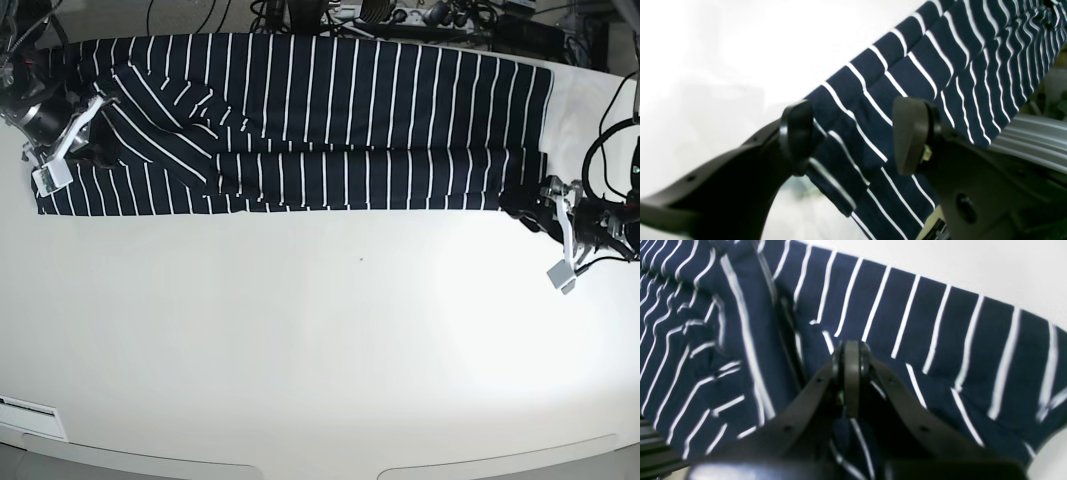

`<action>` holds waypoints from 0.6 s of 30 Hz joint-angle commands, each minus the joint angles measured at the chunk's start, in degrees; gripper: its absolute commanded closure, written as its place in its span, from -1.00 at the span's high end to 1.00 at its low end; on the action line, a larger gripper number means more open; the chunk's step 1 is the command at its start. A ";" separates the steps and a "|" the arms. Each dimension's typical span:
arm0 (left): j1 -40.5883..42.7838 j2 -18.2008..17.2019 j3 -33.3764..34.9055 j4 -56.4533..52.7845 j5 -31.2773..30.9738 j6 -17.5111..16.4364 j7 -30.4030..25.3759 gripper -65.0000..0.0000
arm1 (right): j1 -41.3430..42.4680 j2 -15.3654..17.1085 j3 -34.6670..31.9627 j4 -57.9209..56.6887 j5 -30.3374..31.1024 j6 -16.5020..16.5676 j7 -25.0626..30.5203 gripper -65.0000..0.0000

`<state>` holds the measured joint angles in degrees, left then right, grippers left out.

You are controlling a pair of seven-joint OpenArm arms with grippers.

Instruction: Fold the T-shirt properly

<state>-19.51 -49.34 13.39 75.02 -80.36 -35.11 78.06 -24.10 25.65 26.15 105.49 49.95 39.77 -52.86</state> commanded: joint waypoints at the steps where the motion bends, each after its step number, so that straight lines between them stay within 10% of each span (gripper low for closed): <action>1: -1.16 -1.27 -0.79 0.63 -0.70 -0.20 -0.15 0.20 | 0.96 0.85 -0.07 -0.72 0.55 0.23 0.83 -1.00; 12: -4.28 -1.33 -0.83 0.63 -0.63 -0.22 -0.24 0.20 | 3.98 0.87 -2.16 -9.11 -6.01 0.23 0.52 -1.00; 18: -9.42 -1.44 -3.63 0.63 -0.42 -0.22 -0.28 0.20 | 4.11 0.87 -2.16 -9.11 -12.46 -10.73 4.26 -1.00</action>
<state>-27.27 -49.47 10.59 75.02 -79.88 -35.11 78.19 -20.12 25.54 23.62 95.98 38.48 29.10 -48.16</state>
